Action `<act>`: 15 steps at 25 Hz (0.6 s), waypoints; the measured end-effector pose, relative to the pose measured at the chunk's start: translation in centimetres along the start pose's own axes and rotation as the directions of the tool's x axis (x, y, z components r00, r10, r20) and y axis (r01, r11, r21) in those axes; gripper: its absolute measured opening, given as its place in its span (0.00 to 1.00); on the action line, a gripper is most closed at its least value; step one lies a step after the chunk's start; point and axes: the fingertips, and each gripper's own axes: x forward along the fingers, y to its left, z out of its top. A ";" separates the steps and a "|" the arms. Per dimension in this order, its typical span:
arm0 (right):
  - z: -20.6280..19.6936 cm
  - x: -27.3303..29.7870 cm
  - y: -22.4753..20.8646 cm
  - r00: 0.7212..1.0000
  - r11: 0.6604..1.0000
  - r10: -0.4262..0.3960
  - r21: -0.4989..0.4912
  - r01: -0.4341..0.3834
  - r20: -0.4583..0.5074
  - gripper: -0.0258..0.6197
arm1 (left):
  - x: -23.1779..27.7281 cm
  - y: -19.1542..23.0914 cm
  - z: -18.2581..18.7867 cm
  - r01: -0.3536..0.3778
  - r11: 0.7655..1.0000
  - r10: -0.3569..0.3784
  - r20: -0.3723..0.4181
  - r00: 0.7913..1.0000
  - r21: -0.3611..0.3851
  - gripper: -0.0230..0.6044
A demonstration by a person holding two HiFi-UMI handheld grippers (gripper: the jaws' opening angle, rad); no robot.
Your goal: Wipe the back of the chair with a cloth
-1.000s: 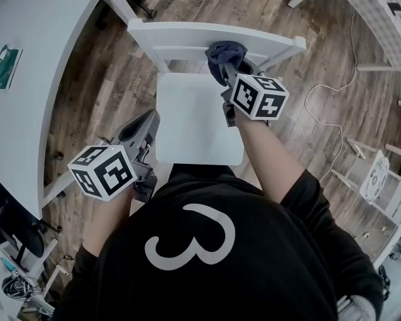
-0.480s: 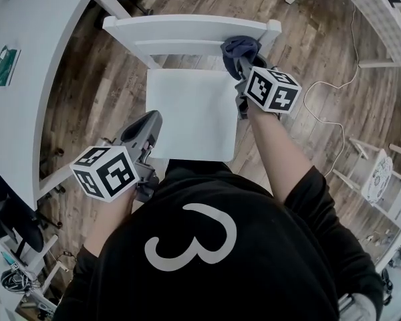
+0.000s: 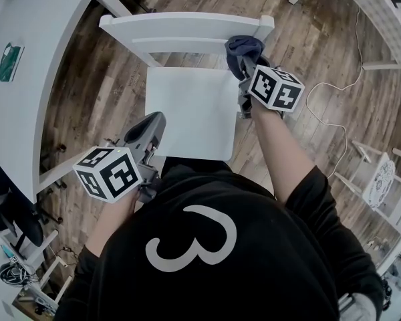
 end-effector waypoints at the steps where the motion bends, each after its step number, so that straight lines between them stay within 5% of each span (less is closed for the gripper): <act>1: 0.1 0.0 0.1 1.000 1.000 0.002 0.001 -0.002 0.005 0.12 | 0.0 0.2 0.0 -0.003 1.000 0.003 -0.002 1.000 -0.003 0.06; 15: 0.4 -0.5 6.6 0.978 0.982 0.187 0.003 -0.188 0.088 0.12 | 1.3 2.5 1.7 0.068 0.998 -0.068 -0.066 0.995 0.004 0.06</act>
